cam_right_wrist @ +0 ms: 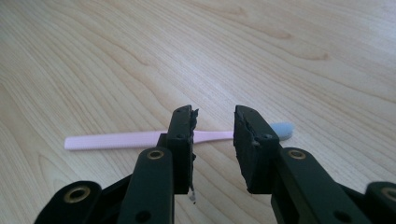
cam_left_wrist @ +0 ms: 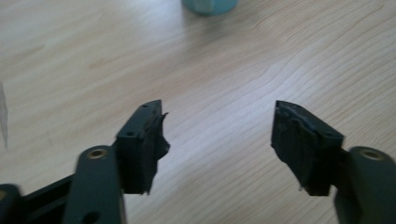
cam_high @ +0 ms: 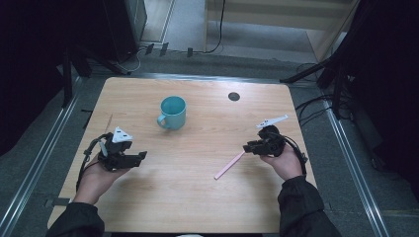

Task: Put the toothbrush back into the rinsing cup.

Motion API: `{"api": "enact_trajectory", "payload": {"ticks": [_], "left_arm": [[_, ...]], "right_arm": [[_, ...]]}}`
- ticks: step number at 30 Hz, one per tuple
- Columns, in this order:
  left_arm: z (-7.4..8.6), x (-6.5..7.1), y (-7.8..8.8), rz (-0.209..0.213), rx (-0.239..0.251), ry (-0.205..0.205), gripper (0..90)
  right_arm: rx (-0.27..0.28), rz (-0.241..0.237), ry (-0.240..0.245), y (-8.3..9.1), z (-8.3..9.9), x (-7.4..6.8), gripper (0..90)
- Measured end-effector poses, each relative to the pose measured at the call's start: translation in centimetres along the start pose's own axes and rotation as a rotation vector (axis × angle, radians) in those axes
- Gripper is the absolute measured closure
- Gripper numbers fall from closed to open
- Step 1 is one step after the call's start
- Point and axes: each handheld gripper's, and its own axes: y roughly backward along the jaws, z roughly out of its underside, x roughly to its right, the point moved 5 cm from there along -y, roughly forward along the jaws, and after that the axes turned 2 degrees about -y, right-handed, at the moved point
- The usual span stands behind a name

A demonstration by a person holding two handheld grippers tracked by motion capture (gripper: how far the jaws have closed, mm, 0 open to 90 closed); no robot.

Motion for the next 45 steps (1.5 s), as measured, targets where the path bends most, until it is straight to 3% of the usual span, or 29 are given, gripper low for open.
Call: {"api": "enact_trajectory", "payload": {"ticks": [7,13,20,25,34,38,45], "left_arm": [[0.2,-1.0,0.0,0.027,0.0,0.037,41.6],[-0.1,-0.6,-0.1,0.052,-0.003,0.045,41.1],[-0.8,0.4,-0.8,0.099,-0.009,0.028,40.5],[-0.9,0.5,-1.2,0.108,-0.017,0.025,38.6],[-1.2,1.0,-2.0,0.16,-0.029,0.026,35.9],[-1.3,1.0,-2.1,0.163,-0.026,0.025,35.8],[-1.3,1.0,-2.2,0.17,-0.03,0.026,34.8]], "right_arm": [[-0.012,0.004,-0.005,-0.2,0.0,-0.2,66.5],[-0.02,0.006,-0.006,-0.3,0.2,-0.1,65.4],[-0.016,0.01,-0.02,0.1,0.7,0.0,65.5],[-0.008,0.011,-0.029,0.2,0.9,0.1,67.3],[-0.03,0.01,-0.058,0.0,1.0,-0.6,85.8],[-0.046,0.031,-0.053,-0.5,1.2,-0.5,89.3],[-0.054,0.048,-0.117,-1.4,1.4,1.0,90.0]]}}
